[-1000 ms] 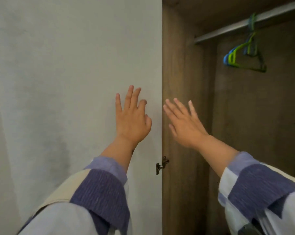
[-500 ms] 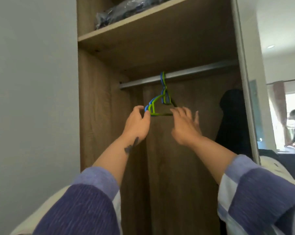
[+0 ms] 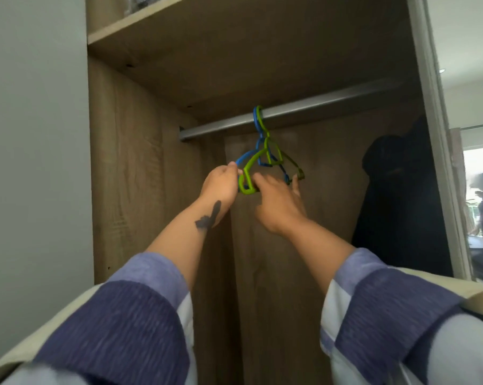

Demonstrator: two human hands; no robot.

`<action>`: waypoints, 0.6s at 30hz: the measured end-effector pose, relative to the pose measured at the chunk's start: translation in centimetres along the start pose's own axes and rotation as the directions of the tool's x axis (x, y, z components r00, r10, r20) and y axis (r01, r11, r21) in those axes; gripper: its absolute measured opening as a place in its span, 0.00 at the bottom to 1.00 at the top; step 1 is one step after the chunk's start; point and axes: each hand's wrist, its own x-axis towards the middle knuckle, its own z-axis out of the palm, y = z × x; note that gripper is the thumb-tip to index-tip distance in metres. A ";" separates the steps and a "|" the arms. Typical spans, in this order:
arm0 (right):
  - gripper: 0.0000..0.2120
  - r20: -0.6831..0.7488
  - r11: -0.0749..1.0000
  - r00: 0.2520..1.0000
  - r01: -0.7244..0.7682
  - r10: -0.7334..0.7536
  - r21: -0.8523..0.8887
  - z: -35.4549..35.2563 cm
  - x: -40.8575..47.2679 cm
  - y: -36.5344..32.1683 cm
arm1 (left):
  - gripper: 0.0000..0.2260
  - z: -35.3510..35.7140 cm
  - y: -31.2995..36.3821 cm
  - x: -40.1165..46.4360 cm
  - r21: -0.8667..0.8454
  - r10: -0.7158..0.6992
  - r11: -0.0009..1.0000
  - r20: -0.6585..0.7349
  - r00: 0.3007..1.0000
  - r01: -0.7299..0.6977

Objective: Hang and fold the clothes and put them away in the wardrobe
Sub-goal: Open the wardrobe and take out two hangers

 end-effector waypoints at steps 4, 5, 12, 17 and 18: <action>0.17 0.004 1.000 1.000 -0.024 0.024 -0.016 0.0 -0.4 -0.2 | 0.19 0.1 1.4 0.4 0.100 0.085 0.992 -0.073 0.994 -0.077; 0.16 -0.025 0.999 0.999 -0.039 0.039 0.005 -0.1 -0.4 -0.2 | 0.18 0.0 1.8 0.6 0.136 0.104 0.986 -0.086 0.991 -0.092; 0.14 -0.098 0.998 0.993 -0.068 0.069 0.018 -0.5 -0.7 -0.6 | 0.19 -1.3 3.8 1.3 0.271 0.106 0.961 -0.197 0.975 -0.049; 0.15 -0.042 0.992 0.992 -0.114 0.117 0.057 -0.1 -0.7 -0.8 | 0.19 -2.7 2.4 -0.8 0.276 0.108 0.960 -0.231 0.967 -0.042; 0.15 -0.017 0.988 0.991 -0.133 0.135 0.073 -0.1 -0.9 -0.9 | 0.19 -3.0 2.0 -1.5 0.287 0.108 0.957 -0.230 0.967 -0.039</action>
